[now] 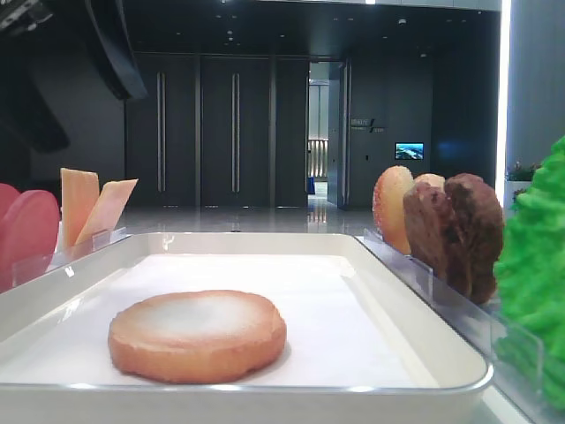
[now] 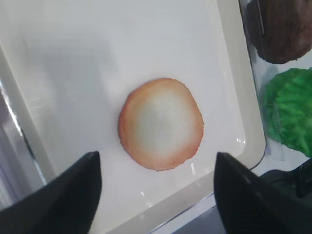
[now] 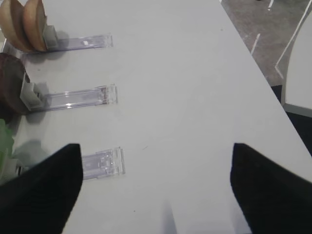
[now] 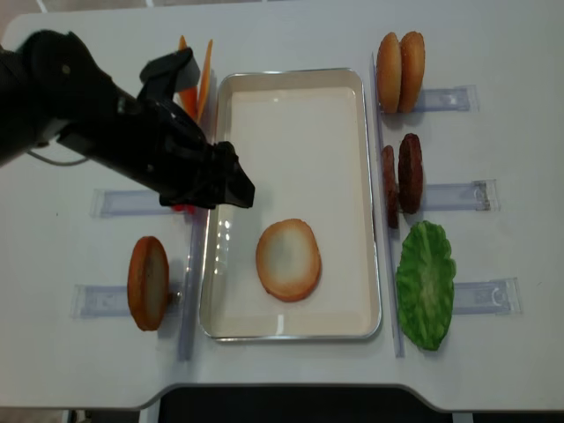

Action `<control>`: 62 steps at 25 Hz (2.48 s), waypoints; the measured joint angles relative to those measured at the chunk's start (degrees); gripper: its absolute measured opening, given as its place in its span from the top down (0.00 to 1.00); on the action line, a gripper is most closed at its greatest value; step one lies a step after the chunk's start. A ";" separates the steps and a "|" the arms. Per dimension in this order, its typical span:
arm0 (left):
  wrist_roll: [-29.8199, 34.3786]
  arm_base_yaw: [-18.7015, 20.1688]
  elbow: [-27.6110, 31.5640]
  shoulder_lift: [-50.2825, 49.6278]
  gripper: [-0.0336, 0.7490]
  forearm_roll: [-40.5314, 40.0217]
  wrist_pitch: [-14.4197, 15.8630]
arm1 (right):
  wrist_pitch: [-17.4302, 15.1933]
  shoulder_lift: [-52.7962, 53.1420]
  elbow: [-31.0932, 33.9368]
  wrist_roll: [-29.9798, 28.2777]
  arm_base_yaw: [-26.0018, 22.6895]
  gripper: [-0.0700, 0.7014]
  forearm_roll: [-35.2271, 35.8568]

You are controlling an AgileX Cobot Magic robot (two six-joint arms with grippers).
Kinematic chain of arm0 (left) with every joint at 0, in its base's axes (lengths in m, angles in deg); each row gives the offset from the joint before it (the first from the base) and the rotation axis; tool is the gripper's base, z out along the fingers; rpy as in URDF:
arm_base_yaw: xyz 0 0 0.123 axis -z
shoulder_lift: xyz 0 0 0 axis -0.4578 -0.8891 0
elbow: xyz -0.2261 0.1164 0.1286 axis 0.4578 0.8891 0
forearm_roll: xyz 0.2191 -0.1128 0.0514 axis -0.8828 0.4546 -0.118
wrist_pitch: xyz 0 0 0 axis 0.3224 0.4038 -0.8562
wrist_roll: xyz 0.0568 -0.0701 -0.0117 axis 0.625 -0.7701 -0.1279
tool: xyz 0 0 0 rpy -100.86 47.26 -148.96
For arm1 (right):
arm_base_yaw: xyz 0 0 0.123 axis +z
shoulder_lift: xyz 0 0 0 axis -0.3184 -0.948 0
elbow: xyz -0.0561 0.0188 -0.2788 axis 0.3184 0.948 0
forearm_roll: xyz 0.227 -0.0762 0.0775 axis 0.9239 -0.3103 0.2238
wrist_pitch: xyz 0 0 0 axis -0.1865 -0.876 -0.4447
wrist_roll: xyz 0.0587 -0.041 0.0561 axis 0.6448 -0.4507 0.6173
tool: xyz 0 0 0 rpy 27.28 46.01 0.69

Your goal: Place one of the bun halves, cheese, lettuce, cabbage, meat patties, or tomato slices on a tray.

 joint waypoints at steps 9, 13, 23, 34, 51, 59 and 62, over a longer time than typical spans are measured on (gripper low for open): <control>-5.26 -7.13 -3.34 3.62 0.26 -16.38 10.54 | 0.00 0.00 0.00 0.00 0.00 0.15 0.00; -5.37 -11.92 -3.34 6.11 0.26 -22.51 13.08 | 0.00 0.00 0.00 0.00 0.00 0.15 0.00; -8.01 -20.68 -3.36 8.28 0.26 -35.98 18.58 | 0.00 0.00 0.00 0.00 0.00 0.15 0.00; -9.24 -20.68 0.97 17.27 0.26 -36.08 18.57 | 0.00 0.00 0.00 0.00 0.00 0.15 0.00; -12.63 -20.63 25.26 61.58 0.26 -36.08 19.12 | 0.00 0.00 0.00 0.00 0.17 0.15 0.00; -12.79 -20.63 26.68 76.90 0.26 -35.93 18.54 | 0.00 0.00 0.00 0.00 0.66 0.15 0.00; -12.79 -20.63 26.68 80.53 0.27 -35.93 18.54 | 0.00 0.00 0.00 0.00 0.66 0.15 0.00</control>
